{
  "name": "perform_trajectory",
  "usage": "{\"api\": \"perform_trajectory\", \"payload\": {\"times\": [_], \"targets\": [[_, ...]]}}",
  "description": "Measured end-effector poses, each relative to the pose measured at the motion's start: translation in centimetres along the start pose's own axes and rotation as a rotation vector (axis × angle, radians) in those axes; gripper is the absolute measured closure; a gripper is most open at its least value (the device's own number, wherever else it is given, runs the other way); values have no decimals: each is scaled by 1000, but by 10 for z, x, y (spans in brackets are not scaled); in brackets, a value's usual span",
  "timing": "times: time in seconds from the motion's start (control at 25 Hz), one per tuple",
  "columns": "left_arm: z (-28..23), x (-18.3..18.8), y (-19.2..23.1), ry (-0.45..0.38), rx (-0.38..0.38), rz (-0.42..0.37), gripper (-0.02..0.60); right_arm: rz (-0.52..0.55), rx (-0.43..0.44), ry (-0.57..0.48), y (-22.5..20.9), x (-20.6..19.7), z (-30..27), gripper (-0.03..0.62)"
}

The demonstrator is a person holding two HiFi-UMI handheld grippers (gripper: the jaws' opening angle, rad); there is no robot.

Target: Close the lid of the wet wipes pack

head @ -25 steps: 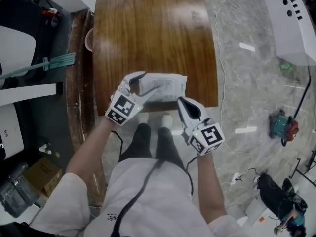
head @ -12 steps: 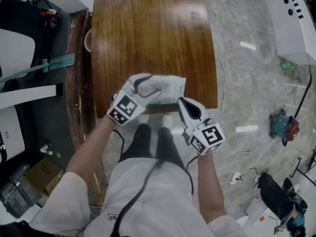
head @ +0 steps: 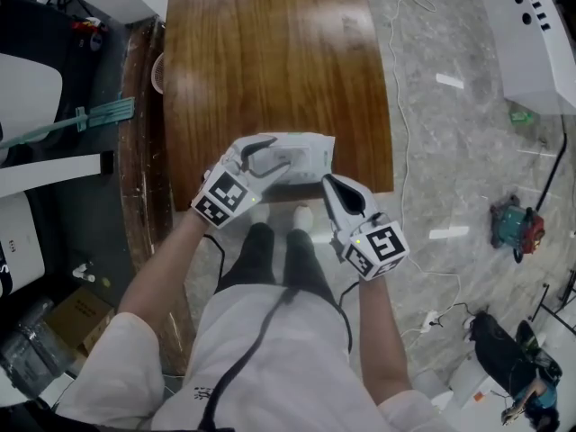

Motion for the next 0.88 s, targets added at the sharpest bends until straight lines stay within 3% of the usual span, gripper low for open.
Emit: {"api": "perform_trajectory", "payload": {"times": [0.88], "targets": [[14, -13, -28, 12, -2, 2, 359, 17, -6, 2, 24, -12, 21, 585]]}}
Point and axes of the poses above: the fingertips, and each gripper's own axes: z backward along the fingers, y to its left, x out of its top, the point moved 3 cm from there along z, backward along the fingers, and after that the axes turned 9 degrees about x, right-handed, at the moved point
